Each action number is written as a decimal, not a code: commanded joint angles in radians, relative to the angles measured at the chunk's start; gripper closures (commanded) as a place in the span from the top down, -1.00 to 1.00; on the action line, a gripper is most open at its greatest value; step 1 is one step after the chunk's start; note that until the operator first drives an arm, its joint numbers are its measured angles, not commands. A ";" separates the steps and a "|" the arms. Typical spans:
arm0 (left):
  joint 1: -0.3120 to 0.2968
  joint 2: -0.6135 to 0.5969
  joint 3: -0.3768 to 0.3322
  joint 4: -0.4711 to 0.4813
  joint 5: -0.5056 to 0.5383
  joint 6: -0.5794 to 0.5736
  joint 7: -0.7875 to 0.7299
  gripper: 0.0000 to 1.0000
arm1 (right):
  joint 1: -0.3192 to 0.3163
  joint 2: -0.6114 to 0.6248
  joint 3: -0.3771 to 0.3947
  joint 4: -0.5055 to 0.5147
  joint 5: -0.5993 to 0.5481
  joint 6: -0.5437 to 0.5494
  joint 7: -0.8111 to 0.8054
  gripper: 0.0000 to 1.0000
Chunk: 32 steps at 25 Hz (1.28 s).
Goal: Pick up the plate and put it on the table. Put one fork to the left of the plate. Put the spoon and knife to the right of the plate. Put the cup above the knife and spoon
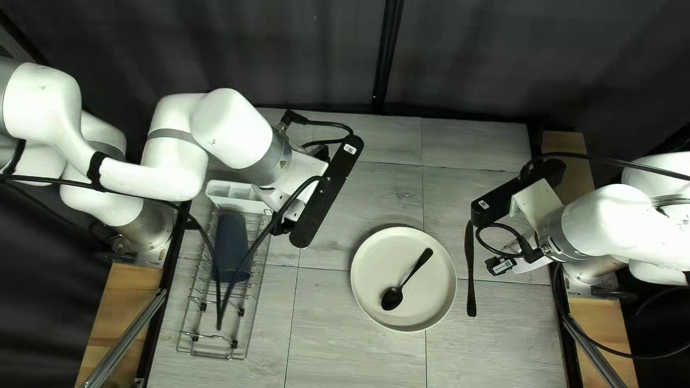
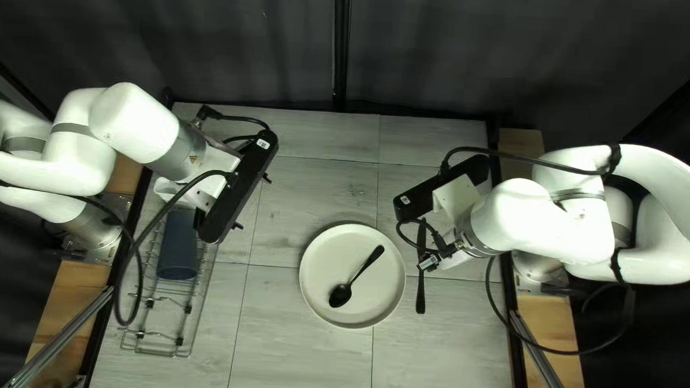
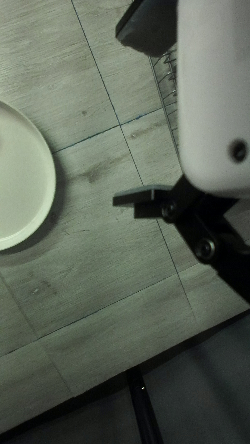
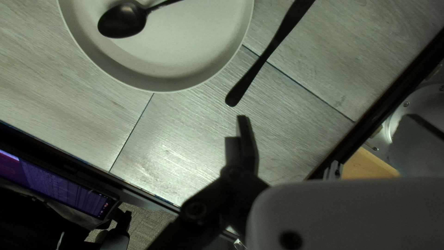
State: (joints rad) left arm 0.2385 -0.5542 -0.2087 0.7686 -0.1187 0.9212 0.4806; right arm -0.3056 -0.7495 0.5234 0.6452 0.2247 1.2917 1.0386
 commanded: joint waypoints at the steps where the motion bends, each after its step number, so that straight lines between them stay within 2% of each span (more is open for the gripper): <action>1: 0.036 -0.203 0.103 -0.025 0.026 0.204 0.045 1.00 | 0.000 0.000 0.000 0.000 0.000 0.000 0.000 1.00; 3: 0.036 -0.246 0.106 -0.018 0.027 0.240 0.037 1.00 | 0.000 0.000 0.000 0.000 0.000 0.000 0.000 1.00; 9: 0.036 -0.246 0.106 -0.018 0.027 0.240 0.037 1.00 | 0.008 0.017 0.004 -0.003 -0.009 -0.017 -0.032 1.00; 11: 0.036 -0.246 0.106 -0.018 0.027 0.240 0.037 1.00 | 0.030 0.128 -0.030 0.013 -0.011 -0.074 -0.210 1.00; 13: 0.036 -0.246 0.106 -0.018 0.027 0.240 0.037 1.00 | 0.041 0.240 -0.031 0.054 -0.019 -0.081 -0.344 1.00; 16: 0.036 -0.246 0.106 -0.018 0.027 0.240 0.037 1.00 | 0.080 0.322 -0.036 0.083 -0.016 -0.091 -0.529 1.00; 25: 0.036 -0.246 0.106 -0.018 0.027 0.240 0.037 1.00 | 0.080 0.322 -0.036 0.083 -0.016 -0.091 -0.529 1.00; 30: 0.036 -0.246 0.106 -0.018 0.027 0.240 0.037 1.00 | 0.086 0.570 -0.038 0.125 -0.170 -0.289 -1.022 1.00; 31: 0.036 -0.246 0.106 -0.018 0.027 0.240 0.037 1.00 | 0.087 0.591 -0.043 0.129 -0.174 -0.309 -1.104 1.00; 32: 0.036 -0.246 0.106 -0.018 0.027 0.240 0.037 1.00 | 0.086 0.599 -0.042 0.136 -0.182 -0.307 -1.112 1.00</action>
State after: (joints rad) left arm 0.2749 -0.8006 -0.1029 0.7504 -0.0912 1.1611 0.5179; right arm -0.2191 -0.2795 0.4899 0.7495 0.1247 1.0875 0.1739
